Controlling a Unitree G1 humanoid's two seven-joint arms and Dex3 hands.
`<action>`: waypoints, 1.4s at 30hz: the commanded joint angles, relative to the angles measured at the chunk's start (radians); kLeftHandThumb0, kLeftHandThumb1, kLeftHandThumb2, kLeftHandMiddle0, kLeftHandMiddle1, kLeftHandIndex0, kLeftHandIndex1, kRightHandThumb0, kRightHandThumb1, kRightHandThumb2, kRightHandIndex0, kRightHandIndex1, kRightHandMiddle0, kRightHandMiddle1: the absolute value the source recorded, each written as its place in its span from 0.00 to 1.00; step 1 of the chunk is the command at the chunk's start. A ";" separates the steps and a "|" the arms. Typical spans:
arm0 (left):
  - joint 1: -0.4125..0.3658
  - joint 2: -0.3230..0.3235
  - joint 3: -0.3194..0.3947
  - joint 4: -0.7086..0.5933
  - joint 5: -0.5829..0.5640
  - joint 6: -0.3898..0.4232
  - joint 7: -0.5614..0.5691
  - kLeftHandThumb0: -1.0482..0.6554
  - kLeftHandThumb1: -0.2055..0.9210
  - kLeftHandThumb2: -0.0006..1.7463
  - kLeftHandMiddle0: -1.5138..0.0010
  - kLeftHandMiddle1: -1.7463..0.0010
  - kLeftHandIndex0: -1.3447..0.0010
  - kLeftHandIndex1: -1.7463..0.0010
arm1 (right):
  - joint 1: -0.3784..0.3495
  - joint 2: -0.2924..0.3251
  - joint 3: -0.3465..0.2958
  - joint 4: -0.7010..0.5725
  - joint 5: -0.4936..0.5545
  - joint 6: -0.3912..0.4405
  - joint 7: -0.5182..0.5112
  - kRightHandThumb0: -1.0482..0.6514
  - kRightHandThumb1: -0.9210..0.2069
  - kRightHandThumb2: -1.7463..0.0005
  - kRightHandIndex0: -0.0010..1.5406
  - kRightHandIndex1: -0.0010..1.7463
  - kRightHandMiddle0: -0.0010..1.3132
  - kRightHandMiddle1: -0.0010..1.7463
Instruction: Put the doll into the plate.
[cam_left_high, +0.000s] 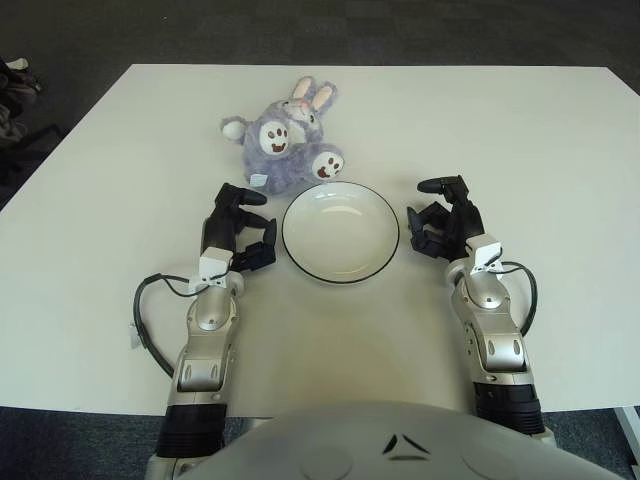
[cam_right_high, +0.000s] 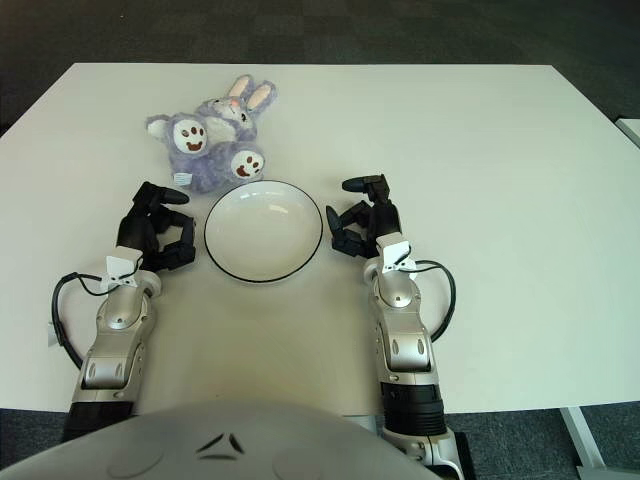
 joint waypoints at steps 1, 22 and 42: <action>0.011 -0.015 -0.005 0.030 0.032 0.015 0.031 0.61 0.66 0.51 0.61 0.21 0.67 0.08 | 0.014 0.002 -0.001 0.002 0.001 0.012 -0.003 0.84 0.20 0.65 0.35 0.84 0.04 0.88; 0.011 -0.016 0.000 0.037 0.034 0.007 0.040 0.61 0.60 0.58 0.56 0.16 0.72 0.08 | 0.016 0.005 0.004 0.001 0.001 0.012 -0.008 0.82 0.00 0.85 0.31 0.83 0.04 0.88; 0.010 -0.004 0.001 0.037 0.047 0.005 0.031 0.61 0.70 0.48 0.62 0.20 0.73 0.06 | 0.017 0.010 0.010 0.000 -0.003 0.015 -0.014 0.82 0.00 0.84 0.29 0.85 0.03 0.88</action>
